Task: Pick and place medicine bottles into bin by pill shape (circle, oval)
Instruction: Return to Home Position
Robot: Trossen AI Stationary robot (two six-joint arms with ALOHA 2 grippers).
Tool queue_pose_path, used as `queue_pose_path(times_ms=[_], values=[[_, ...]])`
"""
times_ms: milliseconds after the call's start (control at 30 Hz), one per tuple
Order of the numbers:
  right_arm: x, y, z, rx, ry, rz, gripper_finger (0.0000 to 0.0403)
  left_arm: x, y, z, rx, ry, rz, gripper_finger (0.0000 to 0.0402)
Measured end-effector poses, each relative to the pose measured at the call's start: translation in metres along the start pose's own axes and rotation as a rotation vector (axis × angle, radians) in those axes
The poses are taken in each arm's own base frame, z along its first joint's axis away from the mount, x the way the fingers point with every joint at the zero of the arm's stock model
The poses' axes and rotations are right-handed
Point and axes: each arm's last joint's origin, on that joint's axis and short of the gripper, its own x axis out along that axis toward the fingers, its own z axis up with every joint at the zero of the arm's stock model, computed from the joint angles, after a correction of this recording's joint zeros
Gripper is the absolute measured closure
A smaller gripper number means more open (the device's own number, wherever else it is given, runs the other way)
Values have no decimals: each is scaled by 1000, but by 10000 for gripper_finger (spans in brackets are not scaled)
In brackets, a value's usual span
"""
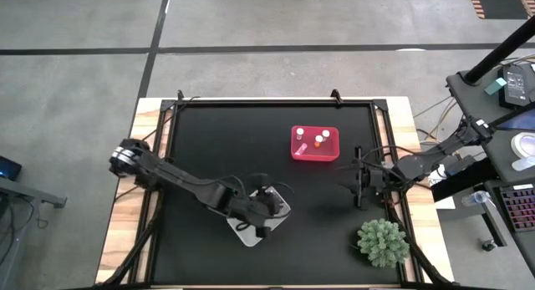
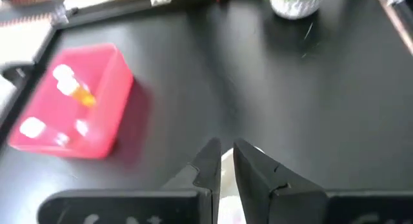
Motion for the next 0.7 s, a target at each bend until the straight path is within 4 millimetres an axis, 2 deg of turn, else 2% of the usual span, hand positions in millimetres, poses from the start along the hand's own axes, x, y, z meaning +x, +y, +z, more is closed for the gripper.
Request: queue_pose_path(times_ms=[167,300,467,700], values=[[-7,-4,-1,25,20,7,257,-40,19,11,57,-75,-6,376],[-17,-10,1,44,1,-2,257,-70,38,10,92,-137,-2,376],[-23,-22,5,49,-44,-74,257,-93,63,-6,91,-186,51,376],[-27,-45,2,12,-35,-243,257,-110,92,-39,70,-281,116,376]])
